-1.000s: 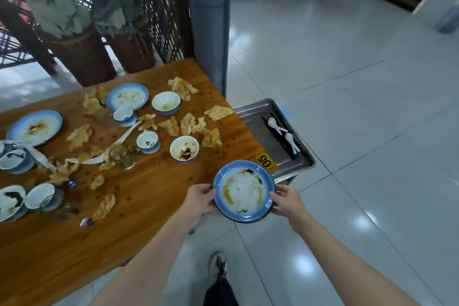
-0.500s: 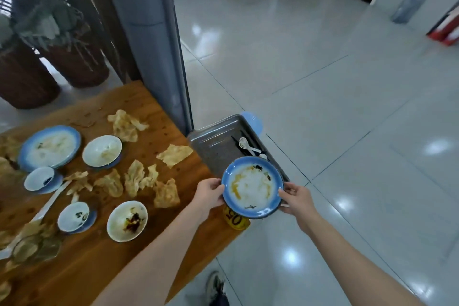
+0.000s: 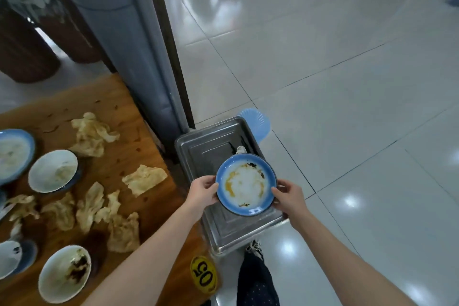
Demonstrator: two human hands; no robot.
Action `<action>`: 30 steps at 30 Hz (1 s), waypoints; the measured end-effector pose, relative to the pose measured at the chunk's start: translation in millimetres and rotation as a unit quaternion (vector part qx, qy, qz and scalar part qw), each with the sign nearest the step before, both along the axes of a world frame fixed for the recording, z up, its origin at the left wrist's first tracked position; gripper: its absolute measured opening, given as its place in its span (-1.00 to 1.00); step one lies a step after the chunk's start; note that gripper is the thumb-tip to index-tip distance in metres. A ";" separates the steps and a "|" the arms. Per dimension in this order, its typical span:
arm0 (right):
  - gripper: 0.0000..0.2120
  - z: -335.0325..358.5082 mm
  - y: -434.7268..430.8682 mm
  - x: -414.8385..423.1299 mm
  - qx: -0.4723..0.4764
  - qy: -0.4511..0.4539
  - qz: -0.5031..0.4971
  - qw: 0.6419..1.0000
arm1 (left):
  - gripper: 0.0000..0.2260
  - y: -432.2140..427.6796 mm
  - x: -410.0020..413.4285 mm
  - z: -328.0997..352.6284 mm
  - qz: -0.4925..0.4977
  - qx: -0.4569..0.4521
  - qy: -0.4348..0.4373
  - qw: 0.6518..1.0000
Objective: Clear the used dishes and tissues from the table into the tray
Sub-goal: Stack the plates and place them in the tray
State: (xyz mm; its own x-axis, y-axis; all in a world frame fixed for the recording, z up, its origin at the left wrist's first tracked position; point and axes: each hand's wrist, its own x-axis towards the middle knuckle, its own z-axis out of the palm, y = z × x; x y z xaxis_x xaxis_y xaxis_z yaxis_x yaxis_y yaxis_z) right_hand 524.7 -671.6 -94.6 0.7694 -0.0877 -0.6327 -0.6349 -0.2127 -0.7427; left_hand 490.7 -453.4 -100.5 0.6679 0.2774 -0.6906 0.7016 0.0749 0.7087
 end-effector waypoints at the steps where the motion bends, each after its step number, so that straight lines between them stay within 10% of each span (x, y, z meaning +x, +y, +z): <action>1: -0.83 -7.3 -0.2 14.9 -0.001 0.007 0.012 1.000 | -0.80 -1.9 8.5 -6.1 0.014 0.003 0.007 1.000; 30: -0.81 -237.0 46.4 151.2 -0.181 0.100 0.344 0.916 | -0.74 1.7 88.5 -215.8 0.141 0.097 0.262 0.950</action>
